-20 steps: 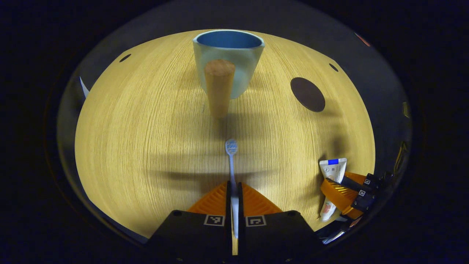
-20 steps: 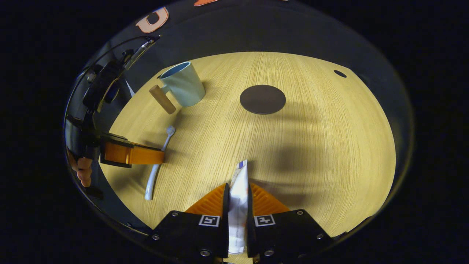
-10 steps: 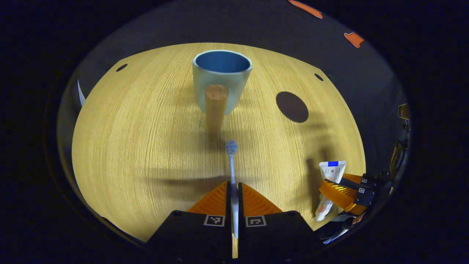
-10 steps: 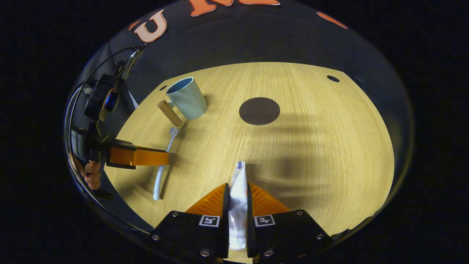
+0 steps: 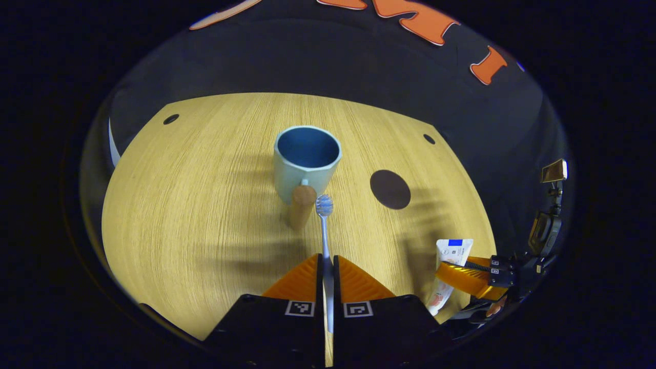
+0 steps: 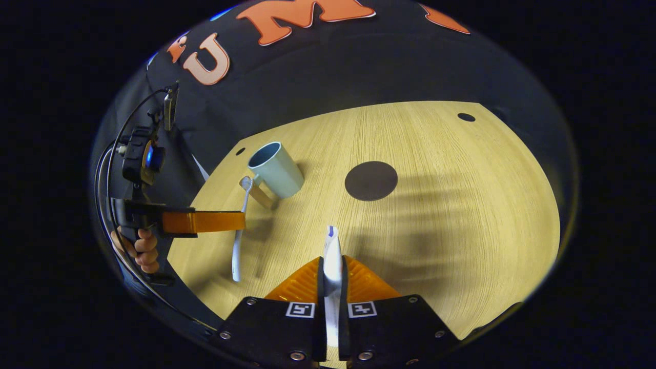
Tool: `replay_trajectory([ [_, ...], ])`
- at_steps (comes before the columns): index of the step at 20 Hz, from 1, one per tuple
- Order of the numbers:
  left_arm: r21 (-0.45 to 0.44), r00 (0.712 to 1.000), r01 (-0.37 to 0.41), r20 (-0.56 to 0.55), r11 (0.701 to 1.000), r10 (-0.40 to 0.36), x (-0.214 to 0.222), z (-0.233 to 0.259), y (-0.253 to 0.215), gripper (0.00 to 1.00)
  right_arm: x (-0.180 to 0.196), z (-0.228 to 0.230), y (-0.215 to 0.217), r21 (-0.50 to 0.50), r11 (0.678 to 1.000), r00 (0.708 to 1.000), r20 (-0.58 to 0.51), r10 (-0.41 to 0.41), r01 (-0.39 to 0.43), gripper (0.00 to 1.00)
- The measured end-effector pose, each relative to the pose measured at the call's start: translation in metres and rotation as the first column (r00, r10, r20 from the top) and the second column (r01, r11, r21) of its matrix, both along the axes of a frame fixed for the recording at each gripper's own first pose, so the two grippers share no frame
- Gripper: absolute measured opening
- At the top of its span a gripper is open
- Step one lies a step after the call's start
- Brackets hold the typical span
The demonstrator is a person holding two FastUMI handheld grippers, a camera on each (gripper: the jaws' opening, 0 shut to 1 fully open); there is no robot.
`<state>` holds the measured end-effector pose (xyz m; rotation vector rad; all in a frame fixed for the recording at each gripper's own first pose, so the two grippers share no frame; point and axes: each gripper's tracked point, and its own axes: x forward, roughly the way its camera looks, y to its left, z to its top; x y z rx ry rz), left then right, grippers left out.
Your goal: Put the toothbrush and toothpaste on the desktop into the cup, then pick up the cup and place it on the coaster on the desktop.
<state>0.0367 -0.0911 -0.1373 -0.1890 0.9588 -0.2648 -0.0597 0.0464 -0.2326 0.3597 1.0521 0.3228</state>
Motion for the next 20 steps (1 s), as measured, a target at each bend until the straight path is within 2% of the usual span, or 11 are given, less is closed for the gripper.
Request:
replay_trajectory([
  [5, -0.017, 0.994, 0.002, 0.106, 1.0, 0.0, 0.019, 0.025, 0.006, 0.06, 0.015, 0.022, 0.0, 0.032, 0.999, 0.998, 0.055, -0.005, 0.003, 0.09],
  [8, -0.018, 0.987, -0.005, 0.158, 1.0, 0.007, 0.032, 0.034, 0.012, 0.06, 0.022, 0.035, -0.007, 0.009, 1.0, 0.995, 0.097, -0.002, 0.001, 0.09],
  [12, 0.001, 0.973, -0.018, 0.232, 1.0, 0.017, 0.056, 0.043, 0.023, 0.06, 0.037, 0.059, 0.0, 0.089, 0.996, 0.993, 0.113, -0.025, 0.015, 0.09],
  [15, 0.014, 0.958, -0.03, 0.287, 0.999, 0.025, 0.075, 0.047, 0.034, 0.06, 0.055, 0.075, -0.009, 0.048, 0.999, 0.984, 0.178, -0.027, 0.018, 0.09],
  [20, 0.039, 0.93, -0.048, 0.366, 0.998, 0.03, 0.112, 0.066, 0.035, 0.06, 0.07, 0.097, -0.02, 0.037, 0.999, 0.97, 0.243, -0.026, 0.018, 0.08],
])
